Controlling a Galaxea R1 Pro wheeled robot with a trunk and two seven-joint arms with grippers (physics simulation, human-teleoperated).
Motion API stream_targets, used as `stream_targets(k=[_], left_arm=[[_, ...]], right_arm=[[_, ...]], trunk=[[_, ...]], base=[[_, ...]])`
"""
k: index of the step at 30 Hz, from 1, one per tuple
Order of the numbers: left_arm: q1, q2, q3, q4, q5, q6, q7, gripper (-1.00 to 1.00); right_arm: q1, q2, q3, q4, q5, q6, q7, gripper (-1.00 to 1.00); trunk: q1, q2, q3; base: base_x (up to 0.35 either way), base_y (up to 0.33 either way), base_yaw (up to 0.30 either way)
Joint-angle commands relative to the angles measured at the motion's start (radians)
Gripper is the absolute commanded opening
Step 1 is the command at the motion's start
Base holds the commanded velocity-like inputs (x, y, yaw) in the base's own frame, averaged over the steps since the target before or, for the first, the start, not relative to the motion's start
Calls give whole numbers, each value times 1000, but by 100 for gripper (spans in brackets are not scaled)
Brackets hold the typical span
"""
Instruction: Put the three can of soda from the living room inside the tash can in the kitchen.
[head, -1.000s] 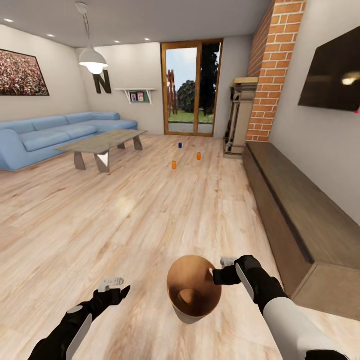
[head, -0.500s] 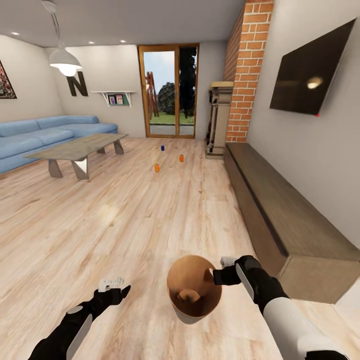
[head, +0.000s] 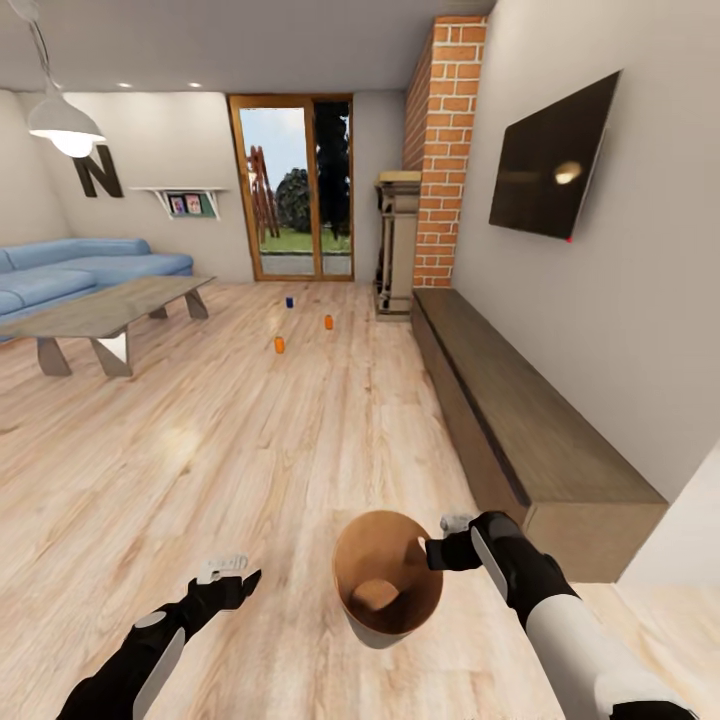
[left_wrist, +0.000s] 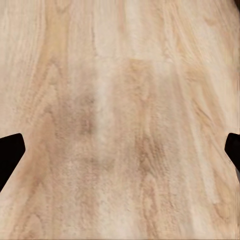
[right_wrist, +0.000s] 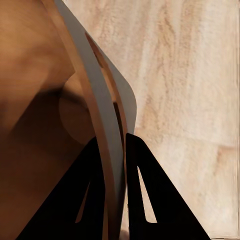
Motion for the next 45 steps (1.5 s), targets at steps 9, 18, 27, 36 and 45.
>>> stream_targets(k=[9, 18, 27, 36, 45], left_arm=[[0, 0, 0, -1, 0, 0, 0, 100], [0, 0, 0, -1, 0, 0, 0, 100], [0, 0, 0, -1, 0, 0, 0, 100], [0, -1, 0, -1, 0, 0, 0, 100], [0, 0, -1, -8, 0, -1, 1, 100]], right_arm=[[0, 0, 0, 0, -27, 4, 8, -100], [0, 0, 2, 0, -27, 4, 8, -100], [0, 0, 2, 0, -27, 5, 8, -100], [0, 0, 2, 0, -27, 6, 8, -100], [0, 0, 2, 0, -27, 4, 12, -100]], trunk=[[-35, 63, 28], [-69, 126, 45], [-104, 189, 59], [-138, 252, 73], [-150, 273, 69]], base=[[0, 0, -106], [0, 0, -5], [0, 0, 0], [0, 0, 0], [17, 6, 0]])
